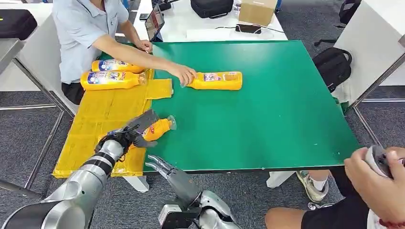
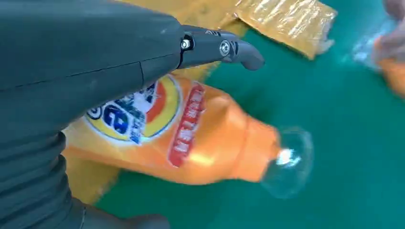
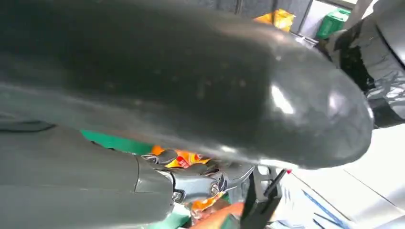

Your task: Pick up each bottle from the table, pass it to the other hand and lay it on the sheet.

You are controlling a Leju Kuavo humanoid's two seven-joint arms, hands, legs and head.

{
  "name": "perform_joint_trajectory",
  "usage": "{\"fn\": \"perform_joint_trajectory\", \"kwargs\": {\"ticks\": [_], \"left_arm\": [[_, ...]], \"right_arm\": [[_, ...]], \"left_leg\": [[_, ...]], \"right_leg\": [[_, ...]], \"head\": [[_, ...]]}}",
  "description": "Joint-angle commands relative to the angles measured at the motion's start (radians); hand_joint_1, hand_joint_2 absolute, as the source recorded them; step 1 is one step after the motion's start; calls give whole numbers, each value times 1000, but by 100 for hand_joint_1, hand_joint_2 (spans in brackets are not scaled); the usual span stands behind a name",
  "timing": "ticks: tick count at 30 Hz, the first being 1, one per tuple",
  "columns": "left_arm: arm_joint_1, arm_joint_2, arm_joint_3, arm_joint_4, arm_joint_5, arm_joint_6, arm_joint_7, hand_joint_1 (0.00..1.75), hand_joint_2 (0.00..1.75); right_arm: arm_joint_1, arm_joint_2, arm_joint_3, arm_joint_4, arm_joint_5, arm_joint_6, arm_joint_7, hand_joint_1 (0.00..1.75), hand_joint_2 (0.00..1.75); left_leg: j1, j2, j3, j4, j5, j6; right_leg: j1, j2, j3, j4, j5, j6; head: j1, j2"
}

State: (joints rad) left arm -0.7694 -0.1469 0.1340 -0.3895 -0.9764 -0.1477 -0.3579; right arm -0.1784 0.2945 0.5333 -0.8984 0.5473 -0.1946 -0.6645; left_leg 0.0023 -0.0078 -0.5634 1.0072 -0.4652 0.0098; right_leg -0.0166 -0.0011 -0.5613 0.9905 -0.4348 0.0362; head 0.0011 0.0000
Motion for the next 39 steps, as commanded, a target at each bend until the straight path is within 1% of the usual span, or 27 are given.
{"fn": "perform_joint_trajectory", "kwargs": {"ticks": [1,2,3,4,6,7,9,10,11,12,13,14,15,16,20,24,25,36,37,38,39], "left_arm": [[135,-96,86,-427,447,-84,-67,0,175],[189,-116,86,-534,568,-111,-50,0,175],[230,-118,63,-606,614,-114,-38,0,175],[308,-132,40,-756,725,-114,-72,0,175],[352,-122,6,-834,762,-110,-34,0,175],[390,-133,2,-911,815,-77,-72,0,175],[440,-141,1,-1000,864,-71,-77,0,175],[472,-152,17,-1042,1019,-132,-28,0,175],[501,-151,20,-1074,1065,-131,-26,0,175],[517,-144,14,-1089,1075,-131,-26,0,175],[531,-153,26,-1106,1081,-114,-33,0,175],[575,-167,45,-1159,1096,-87,-25,0,175],[602,-167,49,-1190,1102,-90,-22,0,175],[612,-167,51,-1200,1104,-93,-20,0,175],[608,-168,51,-1197,1104,-93,-20,0,175],[598,-168,50,-1187,1104,-94,-21,0,175],[598,-168,50,-1187,1104,-94,-21,0,175],[598,-168,50,-1187,1104,-94,-21,0,175],[606,-180,60,-1200,1094,-71,-28,0,175],[630,-194,69,-1242,1061,-42,-37,0,175],[664,-202,75,-1288,1083,-36,-32,0,175]], "right_arm": [[-2,-25,45,-19,-9,-62,-34,0,0],[17,-33,45,-49,0,-94,-34,0,0],[26,-39,47,-63,7,-104,-34,0,175],[49,-49,43,-99,34,-160,-34,0,175],[62,-54,35,-118,42,-151,-34,0,175],[81,-46,-9,-131,70,-154,-34,0,175],[99,-55,-38,-171,118,-159,-19,0,175],[115,-65,-71,-207,205,-167,56,0,175],[128,-71,-99,-239,261,-173,96,0,175],[138,-73,-121,-263,274,-151,95,0,175],[137,-83,-134,-264,347,-169,151,0,175],[149,-91,-171,-290,453,-176,261,0,175],[158,-94,-192,-308,462,-163,258,0,175],[161,-94,-201,-315,465,-156,254,0,175],[161,-89,-201,-312,466,-154,253,0,175],[159,-82,-201,-306,470,-151,251,0,175],[159,-82,-201,-306,470,-151,251,0,175],[159,-82,-201,-306,470,-151,251,0,175],[160,-85,-208,-308,520,-177,280,0,175],[165,-84,-234,-328,582,-194,342,0,175],[164,-97,-250,-352,650,-181,393,0,175]], "left_leg": [[2,-2,-2,1,0,-1],[1,-1,-2,1,0,0],[1,0,-2,0,0,0],[0,1,0,0,-1,0],[0,2,0,-1,-1,0],[0,3,0,-1,-1,0],[0,3,-2,0,-1,0],[1,4,-2,0,-2,-1],[1,4,-2,0,-2,-1],[1,4,-3,0,-2,-1],[0,3,-4,0,-1,-1],[1,4,-3,0,-2,-1],[0,3,-4,0,-2,-1],[0,5,-3,-1,-2,0],[0,2,-5,0,-1,0],[2,3,-3,0,-2,-1],[0,2,-4,0,-1,-1],[0,2,-4,0,-1,-1],[0,2,-5,0,-1,-1],[1,2,-4,0,-1,-1],[0,2,-5,0,-1,0]], "right_leg": [[2,-2,0,-1,0,-1],[2,-1,-1,-1,0,-1],[1,-1,-1,-1,0,-1],[1,1,0,-1,0,-1],[0,2,-1,-1,0,0],[1,2,0,-2,0,-1],[0,1,-3,-1,0,-1],[1,2,-3,-1,-1,-1],[1,2,-2,-1,-1,-1],[1,1,-4,-2,-1,-1],[1,1,-5,-1,0,-1],[1,2,-4,-2,-1,-1],[1,1,-5,-1,-1,-1],[1,3,-5,-3,0,-1],[1,0,-6,-1,0,-1],[3,1,-3,-2,0,-2],[1,0,-5,-1,0,-1],[1,0,-5,-1,0,-1],[1,0,-5,-1,0,-1],[1,0,-4,-2,0,-1],[0,1,-6,-1,0,-1]], "head": [[0,0],[0,0],[0,0],[0,0],[0,0],[0,0],[0,0],[0,0],[0,0],[0,0],[0,0],[0,0],[-1,0],[0,0],[0,0],[0,0],[0,0],[0,0],[0,0],[0,0],[0,0]]}}
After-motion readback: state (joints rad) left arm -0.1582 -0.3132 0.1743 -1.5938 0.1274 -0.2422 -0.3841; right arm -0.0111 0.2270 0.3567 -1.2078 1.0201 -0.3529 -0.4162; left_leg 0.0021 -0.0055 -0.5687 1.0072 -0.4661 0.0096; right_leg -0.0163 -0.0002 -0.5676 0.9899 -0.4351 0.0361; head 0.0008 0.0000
